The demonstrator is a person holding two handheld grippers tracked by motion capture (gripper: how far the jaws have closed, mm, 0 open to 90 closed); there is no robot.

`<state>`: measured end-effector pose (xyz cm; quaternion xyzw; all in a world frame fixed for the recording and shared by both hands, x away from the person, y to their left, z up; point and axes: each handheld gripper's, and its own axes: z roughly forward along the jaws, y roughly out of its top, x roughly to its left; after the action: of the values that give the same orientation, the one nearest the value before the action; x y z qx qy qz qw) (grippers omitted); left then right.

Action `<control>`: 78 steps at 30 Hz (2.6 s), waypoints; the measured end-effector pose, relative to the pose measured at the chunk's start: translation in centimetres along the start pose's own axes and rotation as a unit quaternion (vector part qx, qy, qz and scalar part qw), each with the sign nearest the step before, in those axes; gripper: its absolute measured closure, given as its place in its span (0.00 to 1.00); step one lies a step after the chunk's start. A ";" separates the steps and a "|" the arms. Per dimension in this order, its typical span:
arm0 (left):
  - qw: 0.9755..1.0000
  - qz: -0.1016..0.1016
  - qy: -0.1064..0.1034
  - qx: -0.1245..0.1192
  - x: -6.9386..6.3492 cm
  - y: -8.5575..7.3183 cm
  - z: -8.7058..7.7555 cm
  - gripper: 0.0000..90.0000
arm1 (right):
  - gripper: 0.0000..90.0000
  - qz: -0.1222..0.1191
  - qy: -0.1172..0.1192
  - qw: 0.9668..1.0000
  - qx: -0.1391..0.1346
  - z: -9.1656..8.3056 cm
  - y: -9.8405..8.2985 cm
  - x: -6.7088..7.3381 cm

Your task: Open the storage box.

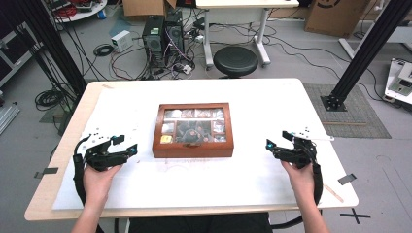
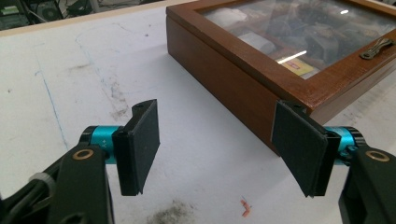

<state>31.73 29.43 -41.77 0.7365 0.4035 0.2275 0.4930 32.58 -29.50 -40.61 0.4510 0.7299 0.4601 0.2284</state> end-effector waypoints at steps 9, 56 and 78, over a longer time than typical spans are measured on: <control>0.999 -0.018 -0.025 -0.008 -0.1 0.4 -0.1 0.37 | 0.27 -0.013 0.012 1.000 0.000 0.4 0.2 0.6; 0.999 0.000 -0.049 0.020 -0.8 1.0 0.3 0.29 | 0.63 -0.125 0.143 0.975 0.114 7.4 1.5 7.8; 0.998 0.000 -0.056 0.019 -1.2 1.1 0.5 0.29 | 0.73 -0.141 0.115 0.980 0.082 6.6 2.1 8.4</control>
<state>31.77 27.95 -40.83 0.7576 0.3793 0.1777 0.5005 34.34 -18.74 -41.15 0.3051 0.8427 0.4108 0.1675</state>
